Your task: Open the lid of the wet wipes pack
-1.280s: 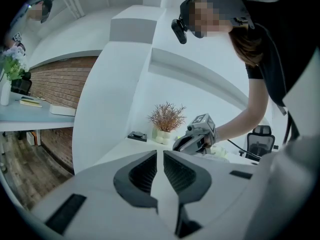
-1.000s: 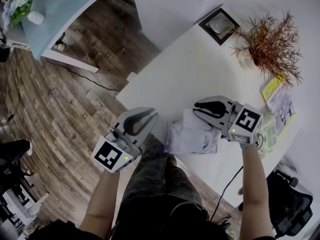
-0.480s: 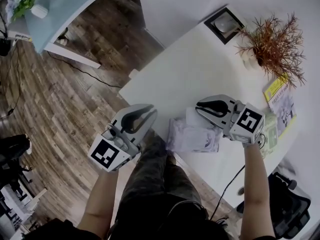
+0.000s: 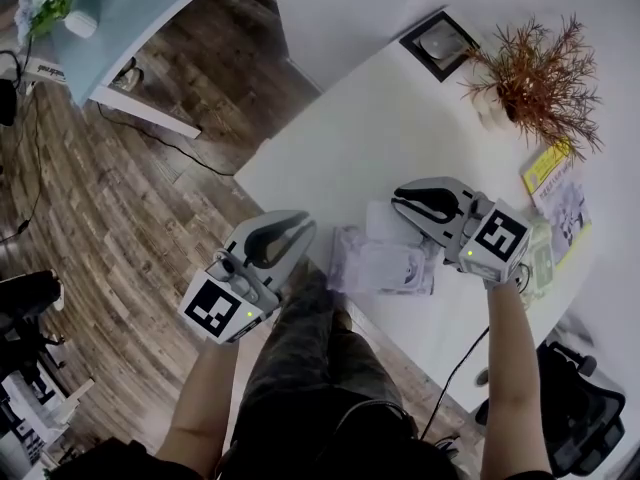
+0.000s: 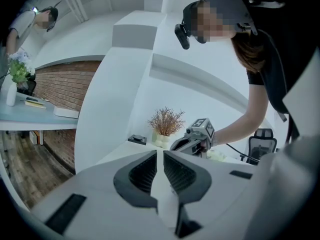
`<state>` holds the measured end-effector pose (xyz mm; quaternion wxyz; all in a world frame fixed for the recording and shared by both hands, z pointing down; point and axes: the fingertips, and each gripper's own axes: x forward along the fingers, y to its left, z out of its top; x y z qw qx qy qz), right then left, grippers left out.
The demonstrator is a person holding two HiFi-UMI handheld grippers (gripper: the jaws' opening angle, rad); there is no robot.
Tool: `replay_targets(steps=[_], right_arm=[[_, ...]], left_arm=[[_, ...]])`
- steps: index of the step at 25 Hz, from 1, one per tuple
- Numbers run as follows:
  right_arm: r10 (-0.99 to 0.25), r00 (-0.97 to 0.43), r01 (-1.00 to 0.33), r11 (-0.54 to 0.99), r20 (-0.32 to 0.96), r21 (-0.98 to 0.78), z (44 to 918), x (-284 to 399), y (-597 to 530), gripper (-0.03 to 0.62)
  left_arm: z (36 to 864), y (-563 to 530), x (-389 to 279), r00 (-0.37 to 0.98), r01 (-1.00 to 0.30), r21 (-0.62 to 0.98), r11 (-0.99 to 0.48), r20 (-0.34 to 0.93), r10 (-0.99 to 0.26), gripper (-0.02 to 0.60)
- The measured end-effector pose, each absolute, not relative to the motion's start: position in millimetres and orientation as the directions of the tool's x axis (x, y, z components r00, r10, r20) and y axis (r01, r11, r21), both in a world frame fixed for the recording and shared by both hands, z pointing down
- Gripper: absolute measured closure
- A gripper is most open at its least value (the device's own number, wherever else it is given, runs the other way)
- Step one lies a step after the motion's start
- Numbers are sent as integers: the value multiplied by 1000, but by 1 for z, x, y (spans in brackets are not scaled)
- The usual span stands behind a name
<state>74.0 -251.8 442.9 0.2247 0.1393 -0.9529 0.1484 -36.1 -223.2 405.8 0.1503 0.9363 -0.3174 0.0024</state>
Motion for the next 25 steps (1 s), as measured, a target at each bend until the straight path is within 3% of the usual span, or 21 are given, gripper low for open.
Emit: replay_targets(steps=[18, 25], right_arm=[[-356, -818, -466, 870, 453, -158, 426, 113, -228, 540], [-411, -783, -520, 844, 466, -132, 424, 127, -199, 574]], left_arm=[[396, -194, -11, 822, -565, 240, -789, 79, -564, 536], [395, -174, 0, 819, -570, 223, -791, 85, -567, 561]])
